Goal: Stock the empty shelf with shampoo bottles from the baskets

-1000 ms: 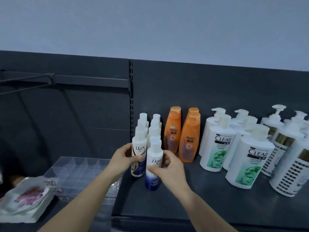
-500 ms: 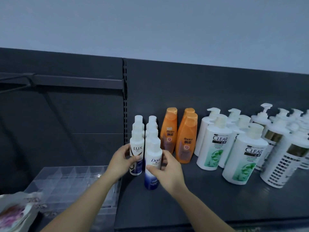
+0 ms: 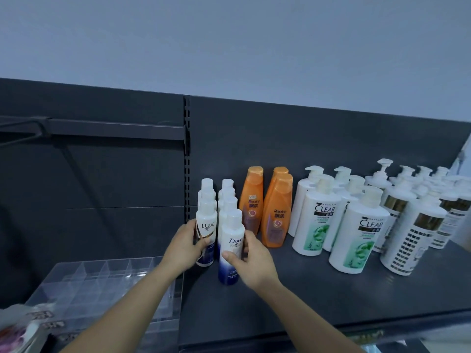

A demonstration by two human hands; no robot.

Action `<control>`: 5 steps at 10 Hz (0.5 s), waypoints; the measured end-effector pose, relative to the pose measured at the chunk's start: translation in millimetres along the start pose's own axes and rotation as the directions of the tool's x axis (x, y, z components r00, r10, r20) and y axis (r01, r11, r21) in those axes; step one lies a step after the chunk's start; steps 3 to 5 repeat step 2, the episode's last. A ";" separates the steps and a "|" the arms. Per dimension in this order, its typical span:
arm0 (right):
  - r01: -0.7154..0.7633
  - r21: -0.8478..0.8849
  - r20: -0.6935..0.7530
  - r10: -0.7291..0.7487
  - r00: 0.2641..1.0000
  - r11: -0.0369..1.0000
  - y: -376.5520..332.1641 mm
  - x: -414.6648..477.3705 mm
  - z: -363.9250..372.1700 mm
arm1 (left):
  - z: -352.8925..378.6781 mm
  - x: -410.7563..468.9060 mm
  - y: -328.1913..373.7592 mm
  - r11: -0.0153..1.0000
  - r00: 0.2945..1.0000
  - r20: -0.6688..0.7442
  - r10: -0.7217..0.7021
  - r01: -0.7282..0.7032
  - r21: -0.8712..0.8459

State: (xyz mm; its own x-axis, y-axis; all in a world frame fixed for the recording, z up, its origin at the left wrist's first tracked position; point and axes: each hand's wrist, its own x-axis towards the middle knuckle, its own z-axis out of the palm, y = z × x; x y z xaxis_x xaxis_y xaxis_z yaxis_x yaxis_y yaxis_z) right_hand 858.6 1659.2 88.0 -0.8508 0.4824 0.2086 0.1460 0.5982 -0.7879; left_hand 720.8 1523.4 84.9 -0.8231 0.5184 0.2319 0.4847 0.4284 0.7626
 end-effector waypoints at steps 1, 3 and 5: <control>-0.034 -0.100 0.017 0.036 0.999 0.994 2.1 -3.4 -5.3 | 0.4 -2.2 -3.2 0.997 1.000 0.022 0.014 -0.016 0.078; -0.053 -0.177 0.029 0.059 0.998 0.983 4.5 -10.1 -10.7 | -2.1 -8.5 -4.2 0.984 0.999 0.039 -0.011 0.004 0.176; -0.053 -0.177 0.029 0.059 0.998 0.983 4.5 -10.1 -10.7 | -2.1 -8.5 -4.2 0.984 0.999 0.039 -0.011 0.004 0.176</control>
